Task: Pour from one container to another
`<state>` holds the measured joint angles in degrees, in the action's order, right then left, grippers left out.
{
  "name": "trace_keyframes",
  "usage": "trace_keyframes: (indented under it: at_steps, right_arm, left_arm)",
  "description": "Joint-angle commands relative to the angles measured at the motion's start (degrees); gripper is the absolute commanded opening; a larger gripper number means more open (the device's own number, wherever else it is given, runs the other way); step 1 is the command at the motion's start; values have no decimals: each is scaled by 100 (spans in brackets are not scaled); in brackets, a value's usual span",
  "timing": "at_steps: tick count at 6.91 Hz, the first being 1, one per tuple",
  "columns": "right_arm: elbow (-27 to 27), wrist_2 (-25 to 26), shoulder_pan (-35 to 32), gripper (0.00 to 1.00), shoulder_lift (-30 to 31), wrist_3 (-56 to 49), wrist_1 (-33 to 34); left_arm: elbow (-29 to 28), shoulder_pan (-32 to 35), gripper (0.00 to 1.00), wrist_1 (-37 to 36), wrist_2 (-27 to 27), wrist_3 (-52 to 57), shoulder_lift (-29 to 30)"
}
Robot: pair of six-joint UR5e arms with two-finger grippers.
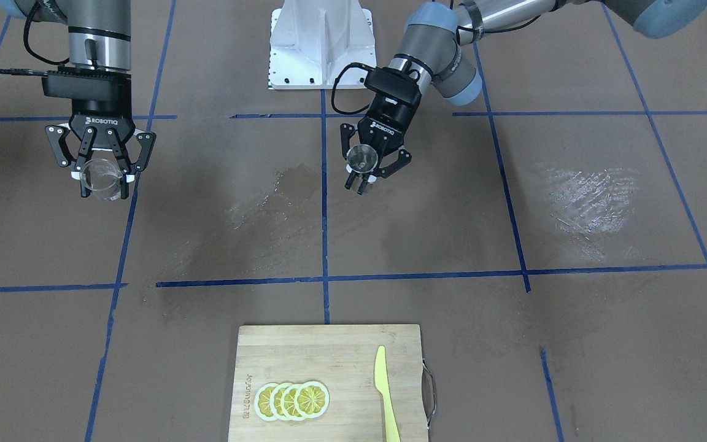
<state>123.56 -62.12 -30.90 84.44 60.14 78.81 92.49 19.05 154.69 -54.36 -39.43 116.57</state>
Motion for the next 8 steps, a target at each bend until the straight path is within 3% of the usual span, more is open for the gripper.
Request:
trace_keyframes:
  at_steps: [1,3,4,6,8]
  right_arm:
    - [97,-116,-214,0,421,367,-102]
    - [-303,-125,-206,0,1342,499,-2201]
    - [-594,-116,-206,0,1460,490,-2647]
    - [-728,-98,-206,0,1513,499,-2722]
    - [-755,-72,-197,0,1514,577,-2722]
  left_arm:
    - [434,335,0,-9,13,-600,-869]
    - [743,407,0,0,326,-1178,-1766]
    - [779,407,0,0,747,-1373,-2074]
    - [779,381,0,0,1433,-2616,-2733]
    - [656,145,0,-9,2329,-2939,-2921]
